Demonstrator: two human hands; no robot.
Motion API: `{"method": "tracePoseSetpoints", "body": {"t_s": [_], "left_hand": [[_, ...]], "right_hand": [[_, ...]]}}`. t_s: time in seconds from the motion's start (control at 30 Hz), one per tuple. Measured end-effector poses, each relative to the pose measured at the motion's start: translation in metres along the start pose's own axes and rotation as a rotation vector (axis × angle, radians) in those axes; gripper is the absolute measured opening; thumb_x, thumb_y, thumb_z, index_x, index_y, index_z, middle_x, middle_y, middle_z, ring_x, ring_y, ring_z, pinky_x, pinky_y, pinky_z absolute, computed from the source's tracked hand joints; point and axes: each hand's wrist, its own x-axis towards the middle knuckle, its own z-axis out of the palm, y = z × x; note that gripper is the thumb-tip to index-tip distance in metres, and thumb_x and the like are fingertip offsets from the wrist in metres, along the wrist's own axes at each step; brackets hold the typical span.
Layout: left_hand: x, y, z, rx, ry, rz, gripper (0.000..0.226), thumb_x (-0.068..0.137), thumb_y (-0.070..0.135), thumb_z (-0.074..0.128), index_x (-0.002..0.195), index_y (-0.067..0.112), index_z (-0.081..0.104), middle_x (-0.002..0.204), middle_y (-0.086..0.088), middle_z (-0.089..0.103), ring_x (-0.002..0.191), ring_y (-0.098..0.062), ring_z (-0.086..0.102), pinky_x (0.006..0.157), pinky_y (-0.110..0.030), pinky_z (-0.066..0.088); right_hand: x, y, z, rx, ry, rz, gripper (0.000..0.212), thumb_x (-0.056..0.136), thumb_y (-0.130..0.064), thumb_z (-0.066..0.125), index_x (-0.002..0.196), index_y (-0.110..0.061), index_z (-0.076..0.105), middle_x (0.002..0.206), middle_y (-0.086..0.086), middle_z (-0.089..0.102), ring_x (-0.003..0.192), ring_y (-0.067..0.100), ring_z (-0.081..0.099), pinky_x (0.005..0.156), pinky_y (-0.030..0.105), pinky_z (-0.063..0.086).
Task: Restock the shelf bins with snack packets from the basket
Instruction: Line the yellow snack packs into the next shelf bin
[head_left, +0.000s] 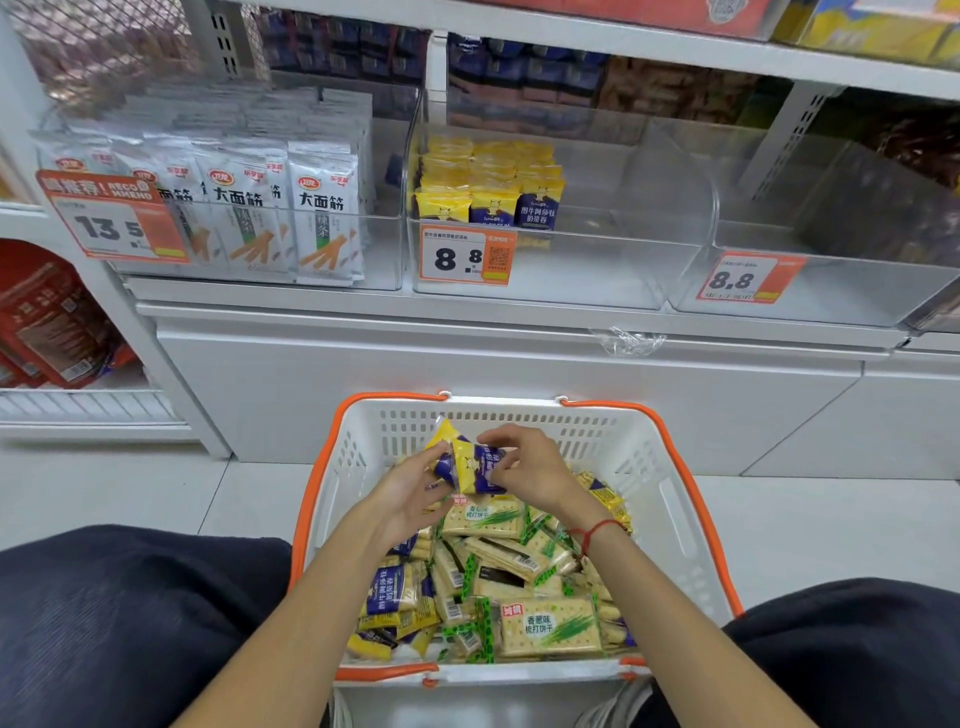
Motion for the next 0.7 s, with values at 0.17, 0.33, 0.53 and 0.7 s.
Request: {"method": "tracePoseSetpoints", "body": {"t_s": [0.17,0.33,0.53,0.7], "left_hand": [[0.003,0.001,-0.002,-0.075,-0.035,-0.047,0.025,0.093,0.043,0.053,0.100,0.021,0.062,0.080,0.004,0.070,0.084,-0.013,0.058,0.081,-0.029,0.042],[0.007,0.008,0.004,-0.038,0.003,-0.030,0.034,0.095,0.049,0.047,0.108,0.022,0.062,0.101,0.000,0.066,0.094,-0.014,0.057,0.090,-0.031,0.039],[0.016,-0.005,0.000,0.007,0.061,-0.026,0.052,0.099,0.052,0.033,0.129,0.015,0.055,0.127,-0.009,0.062,0.114,-0.022,0.057,0.102,-0.035,0.040],[0.010,-0.009,-0.019,0.089,0.100,0.044,0.036,0.094,0.041,0.054,0.119,0.016,0.061,0.110,-0.007,0.069,0.092,-0.020,0.062,0.077,-0.031,0.048]], "right_hand": [[0.003,0.016,-0.009,0.000,-0.048,0.054,0.047,0.069,-0.040,0.081,0.109,-0.018,0.070,0.100,-0.004,0.067,0.095,0.012,0.060,0.088,0.029,0.048],[0.000,0.019,0.006,0.241,0.060,0.110,0.034,0.079,-0.041,0.073,0.102,-0.015,0.073,0.091,-0.002,0.070,0.085,0.011,0.061,0.076,0.026,0.050],[0.000,0.019,0.030,0.434,0.113,0.292,0.021,0.098,-0.013,0.041,0.099,-0.012,0.062,0.086,0.002,0.060,0.076,0.016,0.051,0.071,0.029,0.040],[0.003,0.014,0.056,0.424,-0.047,0.202,0.028,0.095,-0.005,0.045,0.108,-0.020,0.065,0.097,-0.002,0.067,0.087,0.015,0.059,0.080,0.029,0.049]]}}
